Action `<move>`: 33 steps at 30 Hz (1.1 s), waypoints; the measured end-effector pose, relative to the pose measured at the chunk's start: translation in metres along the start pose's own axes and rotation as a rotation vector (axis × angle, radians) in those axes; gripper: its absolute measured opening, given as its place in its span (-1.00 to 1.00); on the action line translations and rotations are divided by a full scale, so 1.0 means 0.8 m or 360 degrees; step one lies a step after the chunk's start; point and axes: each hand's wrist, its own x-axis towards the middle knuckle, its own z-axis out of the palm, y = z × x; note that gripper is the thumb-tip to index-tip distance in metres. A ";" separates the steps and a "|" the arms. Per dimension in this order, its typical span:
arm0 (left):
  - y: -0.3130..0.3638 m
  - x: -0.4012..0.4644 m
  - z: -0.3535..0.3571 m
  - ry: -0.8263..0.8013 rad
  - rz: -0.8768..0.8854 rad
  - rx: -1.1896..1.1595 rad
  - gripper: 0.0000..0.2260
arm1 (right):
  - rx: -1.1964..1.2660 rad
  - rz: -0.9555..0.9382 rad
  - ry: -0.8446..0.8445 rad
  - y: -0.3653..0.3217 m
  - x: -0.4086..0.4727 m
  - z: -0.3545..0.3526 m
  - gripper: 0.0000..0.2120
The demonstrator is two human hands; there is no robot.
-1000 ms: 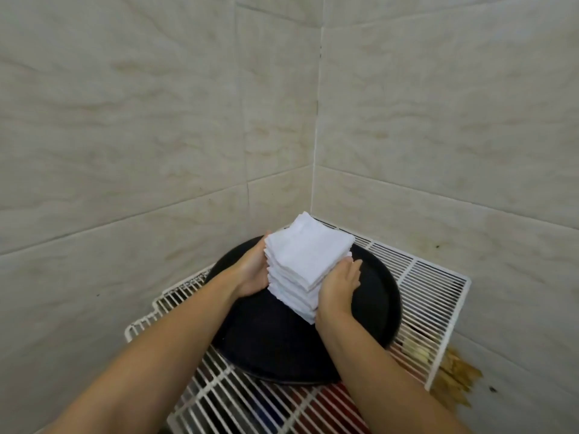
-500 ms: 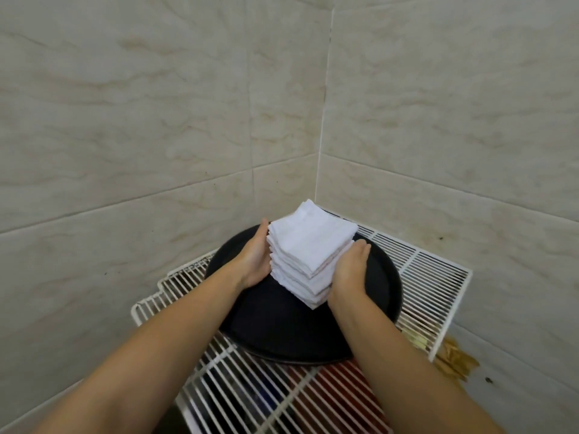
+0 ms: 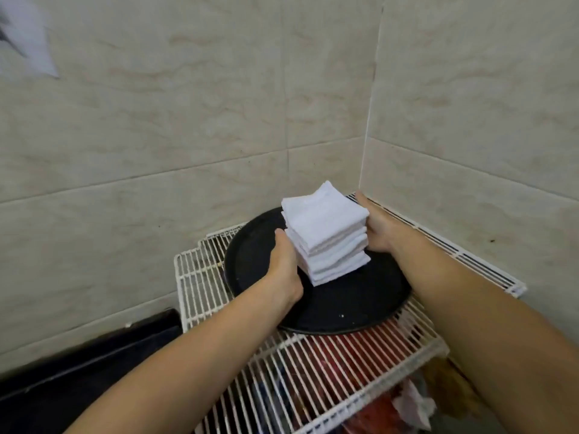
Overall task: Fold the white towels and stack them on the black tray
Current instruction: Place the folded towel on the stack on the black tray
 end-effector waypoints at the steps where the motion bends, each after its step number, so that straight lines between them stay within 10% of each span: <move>1: 0.000 -0.004 0.005 0.0025 0.0020 0.0000 -0.51 | -0.0036 0.0028 -0.0092 0.001 0.004 -0.003 -0.31; 33: -0.026 -0.034 0.029 0.0211 0.0184 0.0210 -0.43 | -0.0305 -0.0053 -0.0557 0.015 -0.007 -0.033 -0.41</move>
